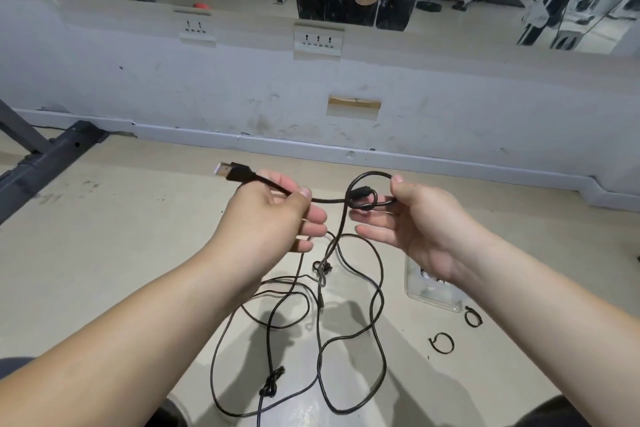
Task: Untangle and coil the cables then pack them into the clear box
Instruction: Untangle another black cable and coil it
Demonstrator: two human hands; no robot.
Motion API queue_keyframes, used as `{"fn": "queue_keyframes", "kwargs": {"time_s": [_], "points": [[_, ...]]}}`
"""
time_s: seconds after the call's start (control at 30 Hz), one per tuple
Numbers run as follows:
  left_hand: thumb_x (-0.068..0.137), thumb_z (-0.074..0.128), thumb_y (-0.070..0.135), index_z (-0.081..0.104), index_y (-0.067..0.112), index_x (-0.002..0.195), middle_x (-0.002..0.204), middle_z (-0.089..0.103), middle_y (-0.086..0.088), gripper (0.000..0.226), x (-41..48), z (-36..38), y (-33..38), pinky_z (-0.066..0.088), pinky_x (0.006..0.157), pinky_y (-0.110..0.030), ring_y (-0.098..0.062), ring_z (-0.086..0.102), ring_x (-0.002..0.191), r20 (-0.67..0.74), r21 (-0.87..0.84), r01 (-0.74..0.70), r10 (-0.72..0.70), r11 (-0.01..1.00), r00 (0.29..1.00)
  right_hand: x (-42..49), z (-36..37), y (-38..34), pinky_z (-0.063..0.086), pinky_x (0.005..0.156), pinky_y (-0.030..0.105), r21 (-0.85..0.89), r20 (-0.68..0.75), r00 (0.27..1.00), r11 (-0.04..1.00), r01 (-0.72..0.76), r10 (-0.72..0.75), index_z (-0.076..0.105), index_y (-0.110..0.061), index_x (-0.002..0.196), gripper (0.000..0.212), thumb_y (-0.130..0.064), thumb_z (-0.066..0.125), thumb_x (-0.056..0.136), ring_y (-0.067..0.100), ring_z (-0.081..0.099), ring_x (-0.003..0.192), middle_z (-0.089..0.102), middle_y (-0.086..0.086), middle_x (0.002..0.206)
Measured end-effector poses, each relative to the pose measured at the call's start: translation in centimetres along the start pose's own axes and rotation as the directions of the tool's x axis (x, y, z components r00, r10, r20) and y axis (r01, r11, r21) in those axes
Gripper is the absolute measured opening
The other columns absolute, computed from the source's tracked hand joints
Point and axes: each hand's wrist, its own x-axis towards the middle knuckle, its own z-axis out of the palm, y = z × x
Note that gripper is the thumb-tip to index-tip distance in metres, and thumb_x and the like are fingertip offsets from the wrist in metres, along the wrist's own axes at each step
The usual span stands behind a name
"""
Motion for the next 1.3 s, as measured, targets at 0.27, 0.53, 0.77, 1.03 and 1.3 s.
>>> {"fn": "queue_keyframes", "kwargs": {"time_s": [0.27,0.53,0.77,1.03,1.3], "points": [[0.098,0.055,0.053,0.064,0.014,0.075,0.071,0.071,0.002,0.045,0.7,-0.7,-2.2,0.057,0.073,-0.035,-0.029,0.069,0.078,0.201,0.812,-0.153,-0.023,0.563,0.979,0.0,0.2,1.3,0.055,0.090,0.042,-0.390,-0.004,0.979,0.902,0.186,-0.203,0.061,-0.017,0.089,0.025,-0.039,0.059,0.102,0.016,0.066,0.092,0.071,-0.004,0.088],[0.092,0.073,0.020,0.065,0.041,0.120,0.108,0.072,0.016,0.036,-0.1,1.4,-2.4,0.056,0.087,-0.031,-0.005,0.069,0.100,0.289,0.287,-0.362,0.280,0.887,0.916,-1.6,1.6,2.4,0.038,0.044,0.021,-0.495,0.240,0.949,0.815,0.302,-0.206,0.057,-0.014,0.103,0.042,-0.054,0.044,0.104,0.013,0.047,0.047,0.057,0.004,0.085],[0.097,0.062,0.006,0.077,0.018,0.088,0.063,0.069,0.003,0.022,0.2,0.9,-0.6,0.054,0.064,-0.021,-0.011,0.068,0.061,0.165,0.091,-0.180,0.164,0.979,0.973,-1.9,1.3,0.7,0.047,0.059,0.033,-0.205,0.369,0.921,0.977,-0.050,0.125,0.059,-0.010,0.101,0.030,-0.039,0.051,0.101,0.026,0.055,0.059,0.057,0.010,0.091],[0.090,0.062,-0.005,0.075,0.017,0.104,0.092,0.072,-0.005,0.028,0.4,-0.2,0.3,0.065,0.064,-0.037,-0.012,0.068,0.068,0.116,0.057,-0.055,0.048,0.997,0.992,-1.4,0.4,1.1,0.060,0.073,0.046,-0.263,0.374,0.926,0.950,0.167,-0.059,0.072,-0.013,0.105,0.014,-0.017,0.059,0.102,0.017,0.046,0.056,0.052,0.005,0.066],[0.094,0.074,0.012,0.074,0.019,0.103,0.090,0.073,-0.014,0.012,-0.2,0.0,-0.1,0.062,0.062,-0.031,-0.014,0.070,0.074,0.196,0.159,-0.227,0.195,0.961,0.961,-1.6,0.7,1.3,0.039,0.047,0.027,-0.188,0.305,0.949,0.972,0.140,-0.078,0.071,-0.013,0.093,0.012,-0.018,0.062,0.099,0.016,0.055,0.059,0.073,0.010,0.102]]}}
